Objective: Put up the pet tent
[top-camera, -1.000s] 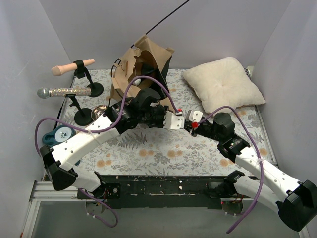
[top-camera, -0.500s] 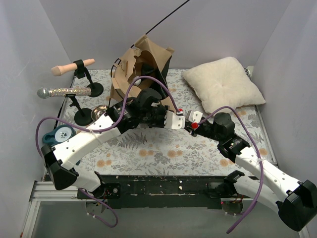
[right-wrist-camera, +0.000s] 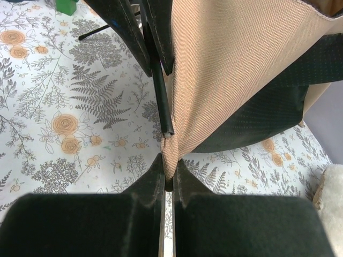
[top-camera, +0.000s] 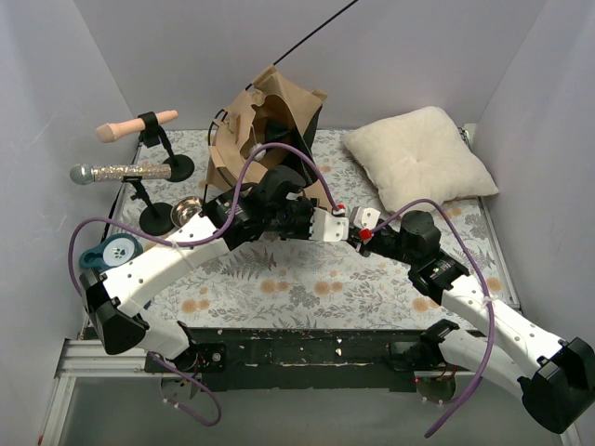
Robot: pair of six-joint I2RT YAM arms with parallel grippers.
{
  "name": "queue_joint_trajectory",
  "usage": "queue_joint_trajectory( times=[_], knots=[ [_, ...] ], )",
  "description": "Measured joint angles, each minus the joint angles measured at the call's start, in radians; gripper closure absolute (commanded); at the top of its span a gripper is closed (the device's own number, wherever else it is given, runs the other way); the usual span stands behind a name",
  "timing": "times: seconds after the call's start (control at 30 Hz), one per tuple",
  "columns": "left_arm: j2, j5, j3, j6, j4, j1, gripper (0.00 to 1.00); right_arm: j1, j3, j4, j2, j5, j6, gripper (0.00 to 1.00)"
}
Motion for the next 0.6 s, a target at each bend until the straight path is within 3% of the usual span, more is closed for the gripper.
queue_joint_trajectory(
  times=[0.6],
  knots=[
    [-0.010, 0.006, -0.021, 0.018, 0.011, 0.000, 1.00, 0.000, 0.000, -0.008, 0.000, 0.001, 0.022, 0.99]
  ],
)
